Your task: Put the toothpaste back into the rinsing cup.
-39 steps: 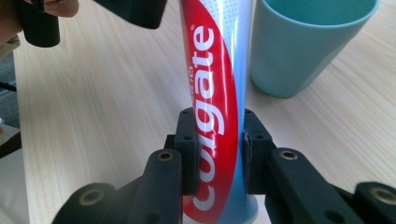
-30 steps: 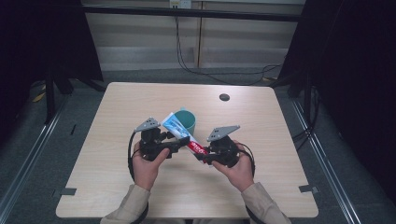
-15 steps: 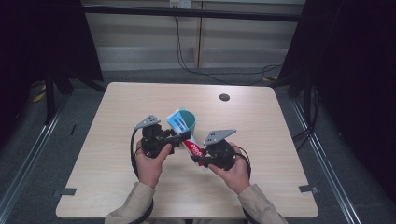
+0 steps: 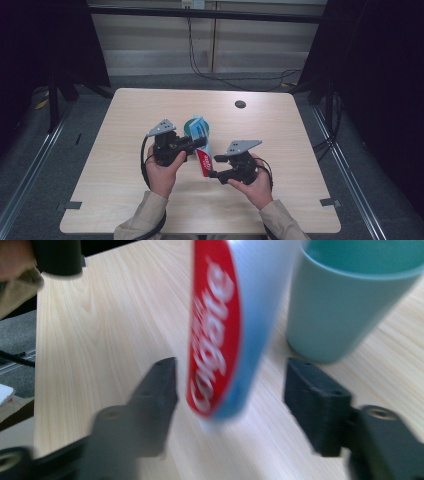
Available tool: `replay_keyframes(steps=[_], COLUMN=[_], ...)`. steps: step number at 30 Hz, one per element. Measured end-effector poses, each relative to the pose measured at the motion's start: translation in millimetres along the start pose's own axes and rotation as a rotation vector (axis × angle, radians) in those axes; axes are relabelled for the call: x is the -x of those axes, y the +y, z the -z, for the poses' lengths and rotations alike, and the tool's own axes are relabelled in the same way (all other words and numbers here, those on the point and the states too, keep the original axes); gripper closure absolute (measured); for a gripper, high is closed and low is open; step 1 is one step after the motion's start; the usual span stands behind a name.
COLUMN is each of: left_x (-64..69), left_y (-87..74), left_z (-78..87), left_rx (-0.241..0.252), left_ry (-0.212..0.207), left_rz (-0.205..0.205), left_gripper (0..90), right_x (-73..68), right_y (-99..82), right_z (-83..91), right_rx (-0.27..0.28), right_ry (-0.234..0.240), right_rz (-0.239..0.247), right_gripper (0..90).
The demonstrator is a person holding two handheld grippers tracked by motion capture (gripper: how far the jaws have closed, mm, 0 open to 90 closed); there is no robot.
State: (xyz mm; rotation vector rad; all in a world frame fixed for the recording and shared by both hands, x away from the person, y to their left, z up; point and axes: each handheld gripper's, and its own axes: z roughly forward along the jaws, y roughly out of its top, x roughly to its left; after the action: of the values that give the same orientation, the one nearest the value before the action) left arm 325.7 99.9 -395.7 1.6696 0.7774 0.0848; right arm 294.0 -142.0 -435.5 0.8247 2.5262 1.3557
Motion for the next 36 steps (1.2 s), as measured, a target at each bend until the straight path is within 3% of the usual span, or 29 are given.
replay_keyframes(steps=[1,2,3,5,6,8,9,12,18,20,25,30,32,36], left_x=[-1.5,-1.5,-1.9,-2.1,-2.1,-2.7,-4.0,-4.9,-8.2,-8.8,-9.8,-11.0,-10.8,-10.9], left_y=[1.7,1.7,4.5,6.0,7.8,10.4,13.3,15.6,21.2,23.3,30.0,34.5,38.4,42.8], left_z=[2.7,2.7,5.6,7.3,8.6,10.4,12.4,14.0,17.8,18.5,21.4,22.8,23.5,22.7], left_rx=[0.008,0.008,0.009,0.012,0.012,0.022,0.018,0.026,0.035,0.038,0.049,0.049,0.052,0.064], left_ry=[0.006,0.006,0.018,0.022,0.023,0.032,0.046,0.054,0.083,0.093,0.104,0.11,0.115,0.115], left_rz=[-0.002,-0.002,-0.013,-0.019,-0.023,-0.021,-0.038,-0.037,-0.05,-0.055,-0.067,-0.072,-0.073,-0.072], left_gripper=[73.4,73.4,73.6,73.7,73.7,73.7,73.7,73.6,73.6,73.7,73.7,73.5,73.6,73.6], right_x=[4.7,4.7,9.4,12.0,18.0,20.5,26.7,31.8,42.9,45.2,42.9,43.2,43.6,43.6], right_y=[-5.2,-5.2,-14.8,-20.5,-32.7,-38.5,-50.7,-58.6,-77.4,-82.5,-88.1,-90.3,-95.3,-95.3], right_z=[2.6,2.6,4.1,4.6,5.3,5.9,6.1,6.2,7.6,7.7,8.2,8.8,10.0,10.1], right_rx=[-0.034,-0.034,-0.075,-0.09,-0.106,-0.116,-0.148,-0.162,-0.192,-0.186,-0.183,-0.166,-0.128,-0.13], right_ry=[0.0,0.0,-0.031,-0.04,-0.048,-0.063,-0.091,-0.097,-0.169,-0.171,-0.224,-0.223,-0.214,-0.213], right_rz=[-0.007,-0.007,-0.007,-0.012,-0.03,-0.042,-0.064,-0.087,-0.126,-0.138,-0.085,-0.077,-0.064,-0.063], right_gripper=[30.0,30.0,28.3,27.2,24.5,23.4,20.7,20.0,16.0,15.3,13.7,13.5,13.0,12.8])
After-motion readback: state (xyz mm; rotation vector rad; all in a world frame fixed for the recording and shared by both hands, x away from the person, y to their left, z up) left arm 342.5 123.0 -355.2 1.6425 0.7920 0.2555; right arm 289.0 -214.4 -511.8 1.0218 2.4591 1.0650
